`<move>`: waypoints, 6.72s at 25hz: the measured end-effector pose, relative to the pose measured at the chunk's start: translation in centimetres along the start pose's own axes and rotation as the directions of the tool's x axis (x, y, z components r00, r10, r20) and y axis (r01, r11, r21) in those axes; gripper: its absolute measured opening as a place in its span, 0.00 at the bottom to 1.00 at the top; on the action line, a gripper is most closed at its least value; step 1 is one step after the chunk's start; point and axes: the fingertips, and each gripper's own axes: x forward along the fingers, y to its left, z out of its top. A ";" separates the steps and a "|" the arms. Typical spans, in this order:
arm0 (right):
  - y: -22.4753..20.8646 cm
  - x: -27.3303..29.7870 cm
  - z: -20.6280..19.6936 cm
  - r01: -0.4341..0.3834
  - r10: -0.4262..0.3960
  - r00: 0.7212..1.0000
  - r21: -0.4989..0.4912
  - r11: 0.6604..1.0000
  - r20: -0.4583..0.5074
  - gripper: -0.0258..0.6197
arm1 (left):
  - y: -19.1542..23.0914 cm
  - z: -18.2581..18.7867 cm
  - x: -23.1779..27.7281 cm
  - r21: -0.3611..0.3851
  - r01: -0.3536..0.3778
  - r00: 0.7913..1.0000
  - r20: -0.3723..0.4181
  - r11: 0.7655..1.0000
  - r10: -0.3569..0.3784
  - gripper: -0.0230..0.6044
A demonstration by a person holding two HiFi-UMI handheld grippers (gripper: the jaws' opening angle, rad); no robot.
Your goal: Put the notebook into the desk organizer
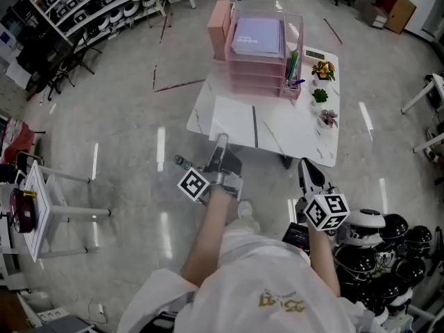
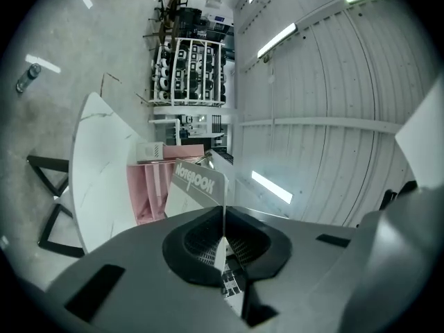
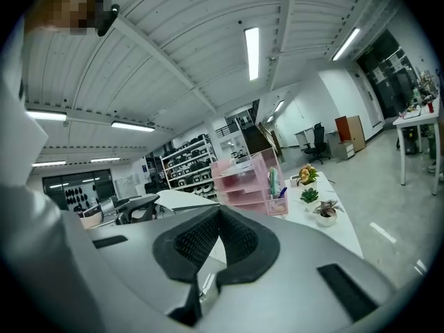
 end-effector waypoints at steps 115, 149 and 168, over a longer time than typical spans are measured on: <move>-15.9 21.9 -1.0 0.151 -0.130 0.973 0.103 0.983 -0.193 0.06 | 21.0 6.4 24.8 -0.122 -0.190 0.980 0.040 0.974 0.196 0.25; -4.3 15.8 2.9 0.090 -0.090 0.996 0.006 0.996 -0.015 0.06 | 8.8 1.1 15.1 0.678 0.019 0.880 -0.360 0.735 0.309 0.06; -2.7 14.9 3.7 0.107 -0.107 0.994 -0.013 0.994 0.019 0.06 | 6.6 2.1 13.3 0.755 0.077 0.874 -0.365 0.651 0.320 0.06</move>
